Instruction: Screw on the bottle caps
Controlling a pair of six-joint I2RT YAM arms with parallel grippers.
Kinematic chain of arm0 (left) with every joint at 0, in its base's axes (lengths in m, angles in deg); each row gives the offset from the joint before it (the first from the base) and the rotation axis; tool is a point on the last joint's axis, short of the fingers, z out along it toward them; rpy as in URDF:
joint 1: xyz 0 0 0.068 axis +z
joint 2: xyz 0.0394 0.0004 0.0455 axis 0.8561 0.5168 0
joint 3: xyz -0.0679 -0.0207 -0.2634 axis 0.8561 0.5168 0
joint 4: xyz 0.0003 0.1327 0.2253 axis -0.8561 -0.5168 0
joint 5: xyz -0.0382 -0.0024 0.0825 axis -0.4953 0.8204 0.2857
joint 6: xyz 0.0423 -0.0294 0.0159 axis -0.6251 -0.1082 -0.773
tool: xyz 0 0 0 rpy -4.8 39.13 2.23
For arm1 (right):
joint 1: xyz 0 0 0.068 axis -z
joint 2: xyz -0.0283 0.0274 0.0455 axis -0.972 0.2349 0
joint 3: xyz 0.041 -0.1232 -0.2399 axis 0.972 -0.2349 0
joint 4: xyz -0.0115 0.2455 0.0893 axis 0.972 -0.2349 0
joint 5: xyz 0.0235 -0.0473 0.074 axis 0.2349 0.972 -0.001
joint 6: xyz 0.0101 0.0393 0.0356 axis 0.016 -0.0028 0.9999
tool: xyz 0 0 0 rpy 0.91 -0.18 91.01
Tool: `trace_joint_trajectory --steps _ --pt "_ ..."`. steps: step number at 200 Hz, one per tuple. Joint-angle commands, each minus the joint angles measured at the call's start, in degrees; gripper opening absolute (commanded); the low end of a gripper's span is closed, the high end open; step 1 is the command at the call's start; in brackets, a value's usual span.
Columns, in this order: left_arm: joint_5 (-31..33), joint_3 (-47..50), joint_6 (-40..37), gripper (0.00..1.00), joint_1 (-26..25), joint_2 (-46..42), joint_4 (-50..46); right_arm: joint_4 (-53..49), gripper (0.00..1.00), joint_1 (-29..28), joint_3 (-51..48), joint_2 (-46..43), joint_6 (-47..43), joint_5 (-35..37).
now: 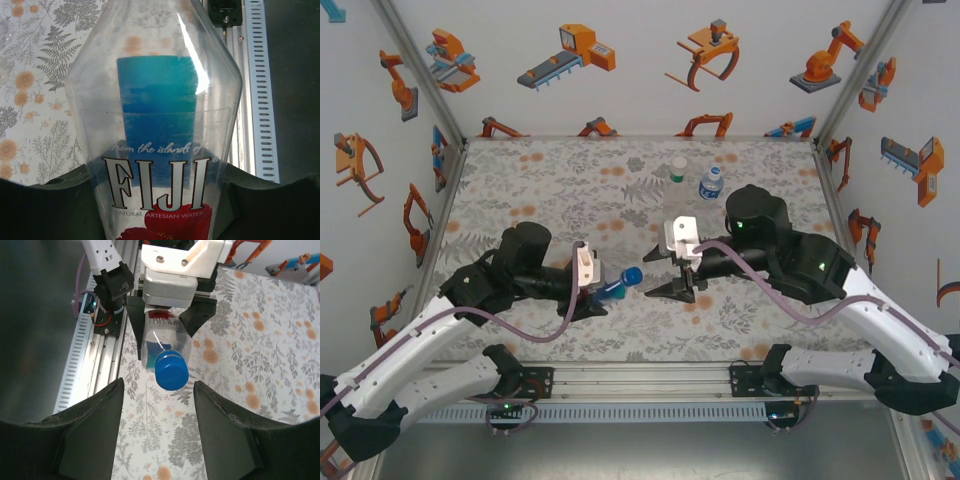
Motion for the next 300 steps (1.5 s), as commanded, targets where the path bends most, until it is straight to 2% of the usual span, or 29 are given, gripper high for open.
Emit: trace_joint_trajectory --steps 1,59,122,218,249,265,285,300 --pt "-2.5 -1.8 -0.6 0.00 -0.2 -0.4 -1.9 0.5 0.54 -0.3 0.7 0.8 -5.9 -3.1" --pt "-2.9 -2.3 -0.7 0.00 -0.2 -0.5 -2.4 1.7 0.54 -0.3 0.0 3.1 -5.9 -3.8" --pt "-2.9 -1.9 -1.0 0.01 -0.2 -1.0 -2.4 3.3 0.45 -0.3 -1.6 3.8 -5.6 -5.0" --pt "-2.9 -1.4 -0.6 0.02 -0.2 -1.4 -2.0 3.7 0.44 -0.3 -3.1 4.7 -5.6 -3.2" --pt "-2.7 -1.3 -0.5 0.02 -0.2 -1.7 -2.4 4.2 0.33 -0.3 -3.4 4.6 -5.0 -3.6" --pt "-2.7 -0.7 -0.4 0.02 -0.2 -2.1 -1.8 5.0 0.23 -0.4 -4.0 4.6 -2.1 -2.5" --pt "-2.4 -1.0 -0.2 0.02 -0.2 -1.8 -1.7 8.2 0.14 -0.4 -5.0 4.3 8.3 -0.6" --pt "-1.2 -0.4 0.1 0.02 -0.3 -1.9 -0.9 13.7 0.00 -0.4 -7.3 3.6 21.5 1.8"
